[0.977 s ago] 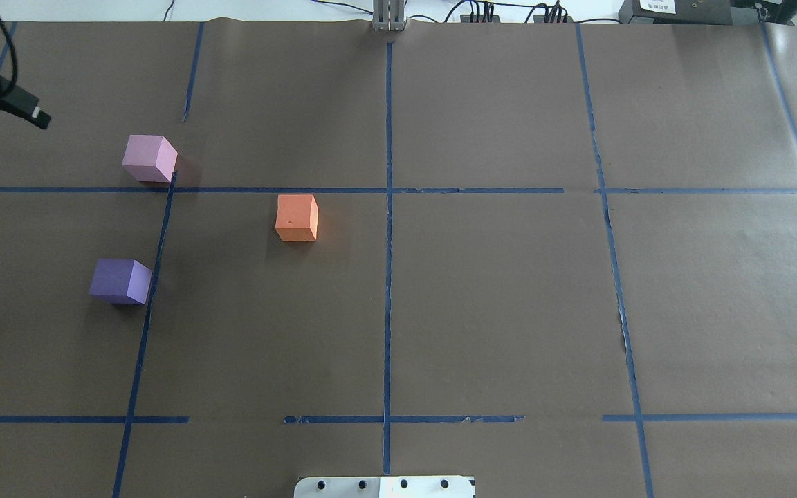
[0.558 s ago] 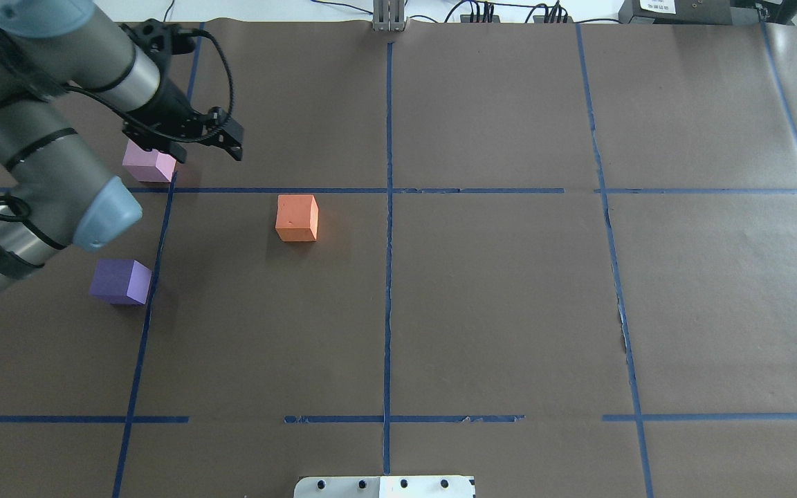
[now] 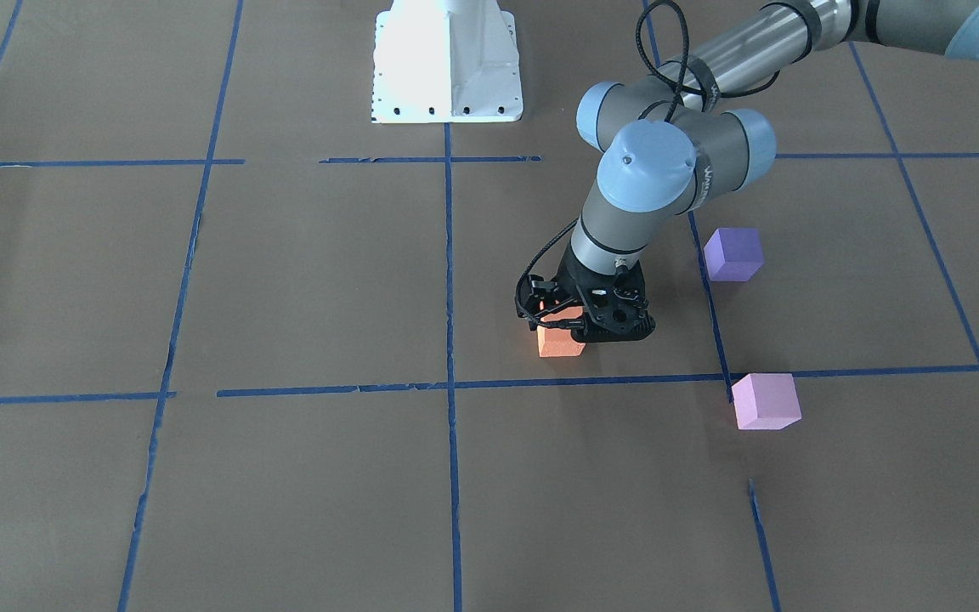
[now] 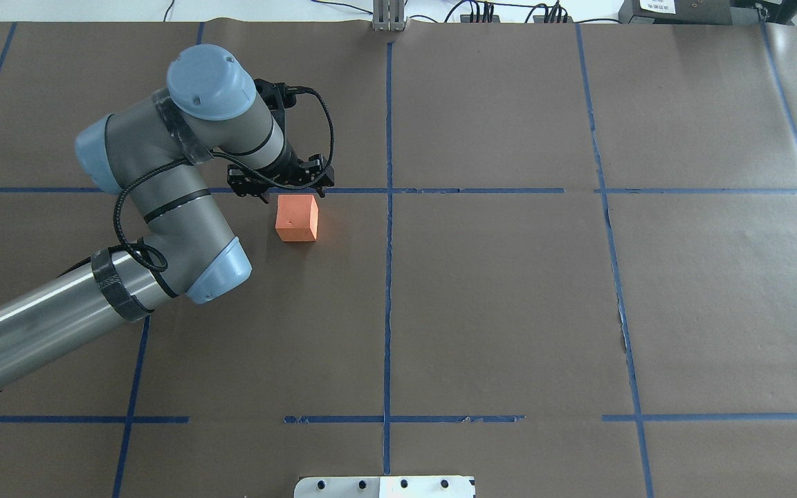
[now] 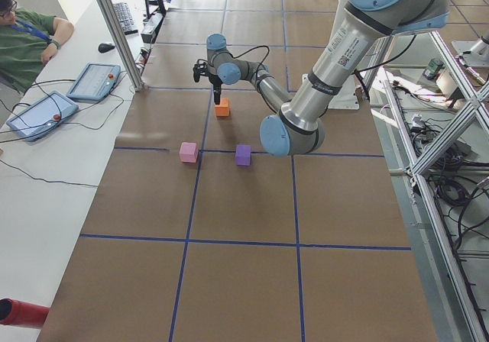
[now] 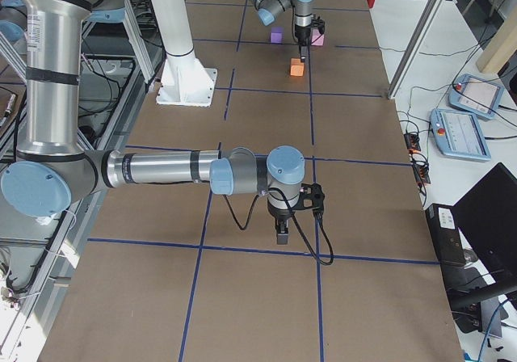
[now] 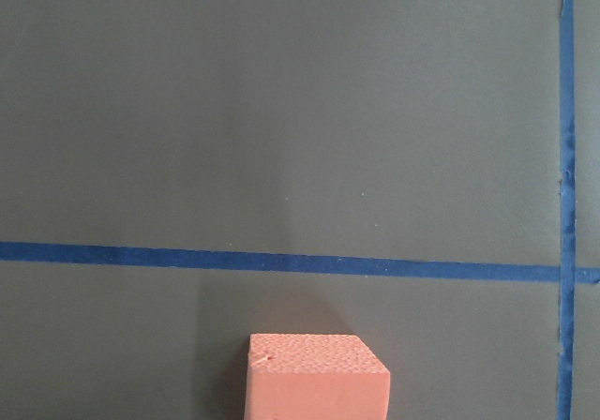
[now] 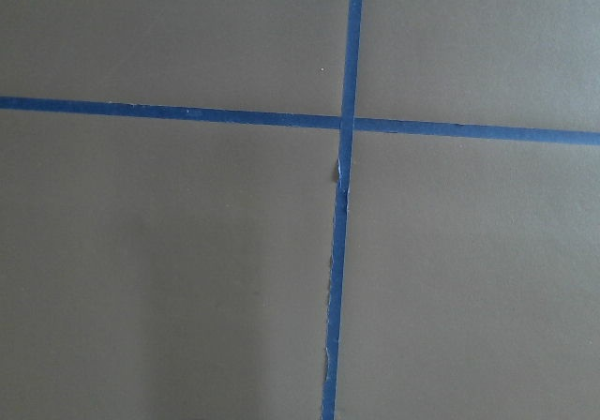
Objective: Arrange blocks in a line
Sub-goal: 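Close the left gripper on the orange cube and lift it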
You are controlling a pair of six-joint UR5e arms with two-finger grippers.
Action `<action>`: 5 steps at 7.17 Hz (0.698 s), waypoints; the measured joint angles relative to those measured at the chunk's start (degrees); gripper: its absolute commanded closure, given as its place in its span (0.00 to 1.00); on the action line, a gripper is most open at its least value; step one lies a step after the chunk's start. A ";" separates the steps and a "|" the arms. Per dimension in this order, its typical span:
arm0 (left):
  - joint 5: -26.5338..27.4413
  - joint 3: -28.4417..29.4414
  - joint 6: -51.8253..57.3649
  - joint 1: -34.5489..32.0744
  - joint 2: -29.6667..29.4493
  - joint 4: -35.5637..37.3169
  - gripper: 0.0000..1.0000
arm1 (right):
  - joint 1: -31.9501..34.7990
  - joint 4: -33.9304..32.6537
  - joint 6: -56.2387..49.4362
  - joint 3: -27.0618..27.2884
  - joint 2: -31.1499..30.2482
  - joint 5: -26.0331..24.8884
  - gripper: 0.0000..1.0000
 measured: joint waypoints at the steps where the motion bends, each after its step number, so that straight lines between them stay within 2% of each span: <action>1: 1.41 1.40 -0.29 1.21 -0.15 -0.02 0.00 | 0.00 0.00 0.00 -0.03 0.00 0.00 0.00; 2: 2.63 2.86 -0.41 2.44 -0.11 -0.62 0.47 | 0.00 0.00 0.00 -0.04 0.00 0.00 0.00; 3: 3.46 4.48 -0.43 3.42 0.01 -2.44 0.99 | 0.00 0.00 0.00 -0.04 0.00 0.00 0.00; 5: 1.26 5.88 -0.04 3.19 0.19 -4.69 1.00 | 0.00 0.00 0.00 -0.04 0.00 0.00 0.00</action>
